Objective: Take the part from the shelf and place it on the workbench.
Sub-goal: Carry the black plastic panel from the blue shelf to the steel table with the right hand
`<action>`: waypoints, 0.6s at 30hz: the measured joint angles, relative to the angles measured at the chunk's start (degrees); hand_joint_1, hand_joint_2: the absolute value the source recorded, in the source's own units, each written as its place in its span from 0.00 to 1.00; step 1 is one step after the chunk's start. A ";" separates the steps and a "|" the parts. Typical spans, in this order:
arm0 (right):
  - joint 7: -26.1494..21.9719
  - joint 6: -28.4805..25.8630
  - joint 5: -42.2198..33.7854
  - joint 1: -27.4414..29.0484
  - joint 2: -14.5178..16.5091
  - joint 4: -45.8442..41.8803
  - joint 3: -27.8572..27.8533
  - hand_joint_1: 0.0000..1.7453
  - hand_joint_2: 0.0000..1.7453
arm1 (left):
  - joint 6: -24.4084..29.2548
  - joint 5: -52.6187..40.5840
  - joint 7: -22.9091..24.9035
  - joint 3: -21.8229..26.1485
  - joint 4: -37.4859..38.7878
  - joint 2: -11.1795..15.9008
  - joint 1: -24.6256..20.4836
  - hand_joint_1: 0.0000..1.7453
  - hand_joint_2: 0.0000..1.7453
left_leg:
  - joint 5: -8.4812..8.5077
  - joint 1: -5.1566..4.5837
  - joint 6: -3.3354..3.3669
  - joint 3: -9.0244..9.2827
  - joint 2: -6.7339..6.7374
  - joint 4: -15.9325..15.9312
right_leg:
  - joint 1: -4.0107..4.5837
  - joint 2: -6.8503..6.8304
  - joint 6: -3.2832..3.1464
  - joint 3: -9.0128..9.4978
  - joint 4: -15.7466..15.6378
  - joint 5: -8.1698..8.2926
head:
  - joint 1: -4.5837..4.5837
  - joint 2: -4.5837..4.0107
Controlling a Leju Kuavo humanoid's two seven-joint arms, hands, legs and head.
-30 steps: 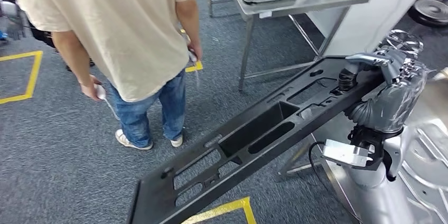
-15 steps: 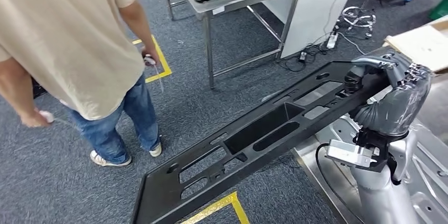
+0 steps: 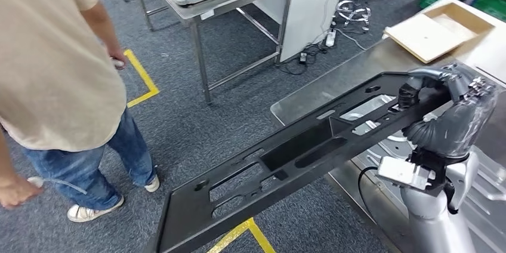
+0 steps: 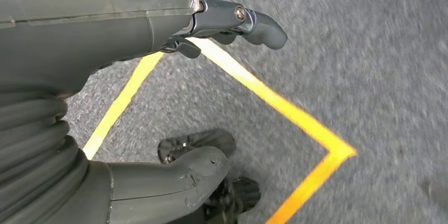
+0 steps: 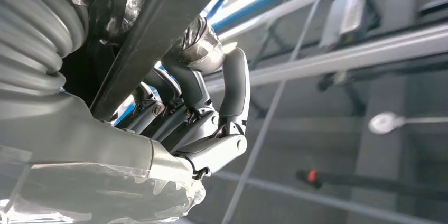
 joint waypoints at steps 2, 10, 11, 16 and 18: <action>0.19 0.00 -0.31 0.33 -0.02 0.53 -0.78 1.00 1.00 | 0.01 -0.25 0.03 -0.02 0.00 0.05 0.19 0.00 1.00 | -0.08 -0.13 0.11 -0.10 1.68 0.08 | -0.28 -1.62 0.36 -2.89 6.33 -2.64 | 0.02 0.00; 0.35 -0.01 -1.81 0.96 -0.18 2.67 -4.65 1.00 1.00 | -0.02 -1.05 0.14 -0.16 -0.01 0.13 -0.11 0.00 1.00 | -1.24 -0.81 -1.47 0.66 6.91 0.47 | 0.47 -5.84 -0.75 4.80 -7.46 3.29 | 0.01 0.00; 0.35 -0.02 -1.83 1.06 -0.20 2.86 -5.07 1.00 1.00 | -0.02 -1.10 0.18 -0.19 -0.01 0.14 -0.17 0.00 1.00 | -1.38 -0.80 -1.78 0.83 7.52 0.40 | 0.40 -5.03 -1.08 4.74 -7.50 3.36 | 0.01 0.00; 0.32 0.07 -2.15 1.19 -0.37 3.90 -6.39 1.00 1.00 | -0.03 -1.31 0.33 -0.46 -0.01 0.15 -0.33 0.00 1.00 | -7.86 -0.34 -2.71 -3.69 1.52 11.22 | -0.14 -1.73 -2.52 4.83 -8.02 3.80 | -0.03 0.00; 0.32 0.13 -2.44 1.26 -0.37 4.52 -6.72 1.00 1.00 | -0.03 -1.36 0.51 -0.54 0.00 0.14 -0.07 0.00 1.00 | -9.15 -0.36 -2.71 -6.53 0.78 16.67 | -0.03 -0.10 -2.65 4.76 -7.82 3.80 | -0.02 0.00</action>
